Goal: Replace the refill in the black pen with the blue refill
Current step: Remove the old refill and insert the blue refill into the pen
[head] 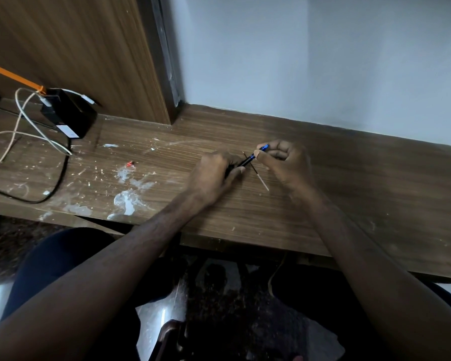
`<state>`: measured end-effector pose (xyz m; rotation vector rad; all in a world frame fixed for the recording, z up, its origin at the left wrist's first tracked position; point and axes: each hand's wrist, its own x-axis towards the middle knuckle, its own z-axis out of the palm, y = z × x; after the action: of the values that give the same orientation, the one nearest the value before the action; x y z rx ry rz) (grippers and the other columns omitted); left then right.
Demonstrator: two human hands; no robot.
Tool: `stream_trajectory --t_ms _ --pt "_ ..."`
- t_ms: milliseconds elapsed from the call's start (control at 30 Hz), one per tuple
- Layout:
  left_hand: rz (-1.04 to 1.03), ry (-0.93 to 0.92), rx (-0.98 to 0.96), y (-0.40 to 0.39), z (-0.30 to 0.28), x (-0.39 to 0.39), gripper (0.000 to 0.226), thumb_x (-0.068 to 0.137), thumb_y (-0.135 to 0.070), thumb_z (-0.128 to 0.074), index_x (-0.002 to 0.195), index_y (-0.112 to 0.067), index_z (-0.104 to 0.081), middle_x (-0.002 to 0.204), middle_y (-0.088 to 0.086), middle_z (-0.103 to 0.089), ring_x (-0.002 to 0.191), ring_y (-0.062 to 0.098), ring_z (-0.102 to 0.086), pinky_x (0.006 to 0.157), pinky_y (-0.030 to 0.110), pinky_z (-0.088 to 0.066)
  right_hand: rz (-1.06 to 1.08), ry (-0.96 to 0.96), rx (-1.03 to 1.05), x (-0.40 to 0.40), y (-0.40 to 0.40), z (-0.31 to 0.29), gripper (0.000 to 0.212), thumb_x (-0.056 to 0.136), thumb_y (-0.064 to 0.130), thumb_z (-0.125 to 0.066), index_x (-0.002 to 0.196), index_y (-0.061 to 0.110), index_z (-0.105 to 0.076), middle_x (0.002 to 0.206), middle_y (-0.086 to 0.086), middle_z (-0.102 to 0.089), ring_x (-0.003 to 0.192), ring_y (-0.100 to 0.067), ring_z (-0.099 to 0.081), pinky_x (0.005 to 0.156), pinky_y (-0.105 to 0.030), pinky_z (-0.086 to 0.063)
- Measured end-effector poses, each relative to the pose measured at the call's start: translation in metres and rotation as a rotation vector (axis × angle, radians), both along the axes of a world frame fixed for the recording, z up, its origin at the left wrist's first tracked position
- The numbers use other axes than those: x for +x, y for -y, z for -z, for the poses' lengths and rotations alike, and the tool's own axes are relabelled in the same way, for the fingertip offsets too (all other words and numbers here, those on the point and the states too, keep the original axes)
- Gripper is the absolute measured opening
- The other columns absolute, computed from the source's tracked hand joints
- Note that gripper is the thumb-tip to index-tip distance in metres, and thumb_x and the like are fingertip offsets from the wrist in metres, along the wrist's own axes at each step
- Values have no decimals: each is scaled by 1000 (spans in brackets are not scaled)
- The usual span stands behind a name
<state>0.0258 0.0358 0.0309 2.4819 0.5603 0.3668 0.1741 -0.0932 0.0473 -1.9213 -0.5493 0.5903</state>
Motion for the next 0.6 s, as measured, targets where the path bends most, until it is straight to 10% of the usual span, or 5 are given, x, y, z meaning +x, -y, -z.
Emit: stream_trajectory --t_ms 300,467,600 --pt "38 64 4 6 -1 2 17 101 -23 -66 108 -15 -80 87 0 -74 77 14 -64 72 31 -51 -19 -34 26 0 0 1 38 81 57 -82 77 21 -71 67 2 -69 64 -12 -59 68 -36 -53" --pt "-7 32 -58 3 -1 3 18 101 -20 -67 111 -18 -82 97 -1 -80 81 8 -65 70 20 -43 -25 -218 101 0 -2 -1 29 99 38 -71 116 16 -79 93 4 -75 73 -7 -60 63 -27 -47" --pt "-7 17 -100 5 -3 4 16 102 -22 -67 101 -15 -81 90 -3 -79 75 12 -65 67 24 -49 29 -164 130 -5 -5 0 22 102 31 -69 110 14 -81 100 -11 -75 72 -8 -56 60 -23 -44"
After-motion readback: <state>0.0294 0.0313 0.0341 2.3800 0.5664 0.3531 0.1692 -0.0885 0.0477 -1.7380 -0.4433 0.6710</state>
